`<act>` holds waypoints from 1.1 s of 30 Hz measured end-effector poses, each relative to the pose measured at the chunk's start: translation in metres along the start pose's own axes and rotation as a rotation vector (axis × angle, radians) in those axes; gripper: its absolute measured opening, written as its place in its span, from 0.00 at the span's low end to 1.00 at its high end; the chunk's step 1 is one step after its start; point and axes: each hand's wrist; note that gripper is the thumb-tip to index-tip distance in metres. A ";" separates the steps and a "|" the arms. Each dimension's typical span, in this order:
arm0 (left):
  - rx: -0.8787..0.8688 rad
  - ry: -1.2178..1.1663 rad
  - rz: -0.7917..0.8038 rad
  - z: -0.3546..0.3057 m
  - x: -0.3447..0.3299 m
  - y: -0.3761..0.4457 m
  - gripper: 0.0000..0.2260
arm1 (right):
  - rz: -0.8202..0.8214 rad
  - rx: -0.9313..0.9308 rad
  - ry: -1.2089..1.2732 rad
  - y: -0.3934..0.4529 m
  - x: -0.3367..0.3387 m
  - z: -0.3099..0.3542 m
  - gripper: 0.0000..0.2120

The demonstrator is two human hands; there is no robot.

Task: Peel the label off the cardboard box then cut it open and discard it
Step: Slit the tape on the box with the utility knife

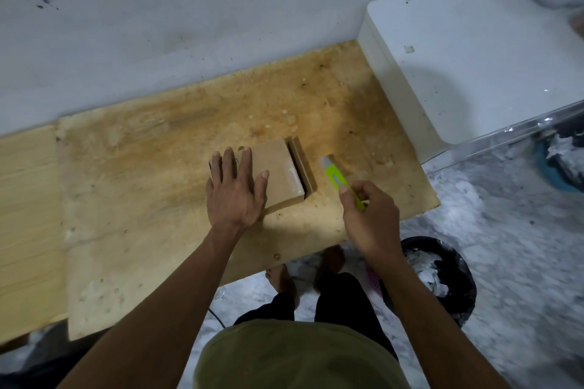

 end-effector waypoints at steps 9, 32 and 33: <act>-0.011 -0.008 0.001 0.002 0.001 -0.001 0.28 | 0.022 -0.159 0.250 0.052 -0.015 0.001 0.10; 0.026 0.025 -0.019 -0.003 0.000 0.001 0.29 | 0.138 -0.022 0.111 0.127 -0.042 -0.023 0.21; 0.027 0.028 -0.019 -0.003 0.000 0.001 0.29 | 0.139 0.005 0.063 0.129 -0.044 -0.023 0.23</act>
Point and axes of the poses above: each hand's wrist, its own y-axis towards the middle knuckle, its own x-axis out of the back of the hand, z = x × y, and after that the axes turned 2 degrees about -y, right-handed
